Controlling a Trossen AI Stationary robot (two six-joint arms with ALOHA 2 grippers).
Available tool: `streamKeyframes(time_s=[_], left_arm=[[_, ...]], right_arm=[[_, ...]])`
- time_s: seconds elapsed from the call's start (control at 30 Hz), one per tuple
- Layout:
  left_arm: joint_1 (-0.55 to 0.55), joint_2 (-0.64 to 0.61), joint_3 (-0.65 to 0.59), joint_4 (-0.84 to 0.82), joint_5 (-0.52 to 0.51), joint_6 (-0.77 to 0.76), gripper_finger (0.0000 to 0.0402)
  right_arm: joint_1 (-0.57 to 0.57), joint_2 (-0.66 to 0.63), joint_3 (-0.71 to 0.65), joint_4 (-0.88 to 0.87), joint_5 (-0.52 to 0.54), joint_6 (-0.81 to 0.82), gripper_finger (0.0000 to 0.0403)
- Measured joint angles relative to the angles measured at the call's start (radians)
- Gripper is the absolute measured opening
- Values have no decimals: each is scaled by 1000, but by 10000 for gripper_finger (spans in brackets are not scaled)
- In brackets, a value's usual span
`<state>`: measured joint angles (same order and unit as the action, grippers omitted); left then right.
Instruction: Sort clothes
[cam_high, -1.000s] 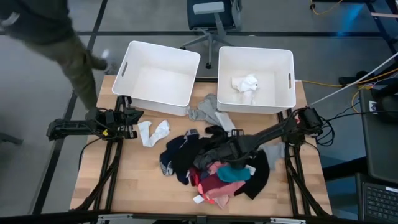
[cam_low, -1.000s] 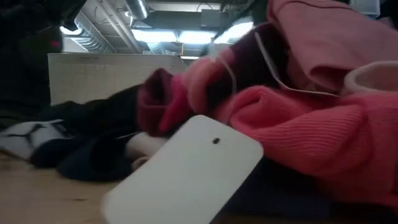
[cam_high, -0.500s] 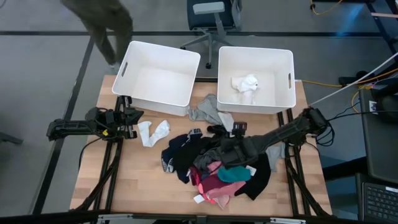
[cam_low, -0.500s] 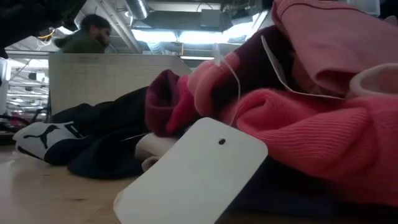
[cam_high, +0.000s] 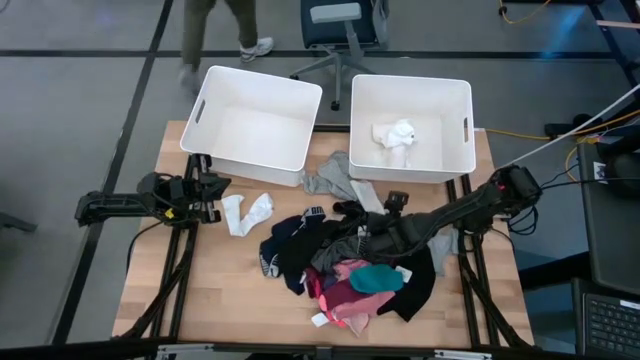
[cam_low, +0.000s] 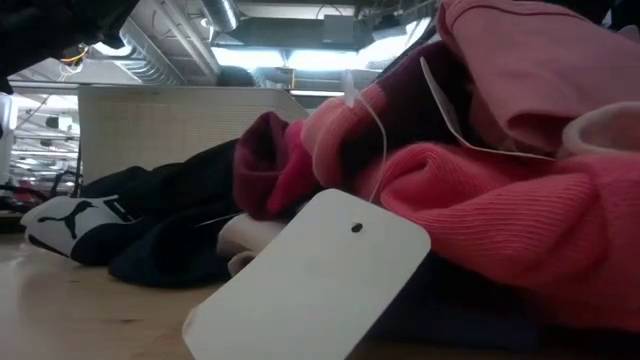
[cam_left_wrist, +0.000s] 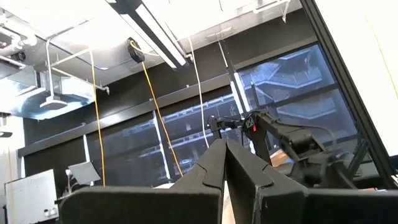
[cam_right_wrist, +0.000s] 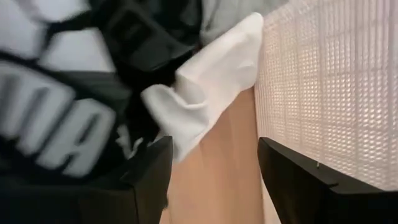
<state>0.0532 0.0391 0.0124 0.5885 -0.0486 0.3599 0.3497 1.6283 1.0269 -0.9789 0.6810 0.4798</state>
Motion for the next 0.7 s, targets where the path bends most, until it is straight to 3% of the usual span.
streamKeyframes(time_s=[0.27, 0.37, 0.53, 0.7], left_arm=[[0, 0, 0, -2, 0, -5, 4], [0, 0, 0, -2, 0, -5, 4], [0, 0, 0, -2, 0, -5, 4], [0, 0, 0, -2, 0, -5, 4]], right_arm=[[-51, -113, -176, 325, -37, -80, 237], [-67, -116, -224, 425, -99, -120, 237], [-101, -109, -278, 535, -116, -153, 233], [-110, -109, -283, 567, -125, -192, 173]])
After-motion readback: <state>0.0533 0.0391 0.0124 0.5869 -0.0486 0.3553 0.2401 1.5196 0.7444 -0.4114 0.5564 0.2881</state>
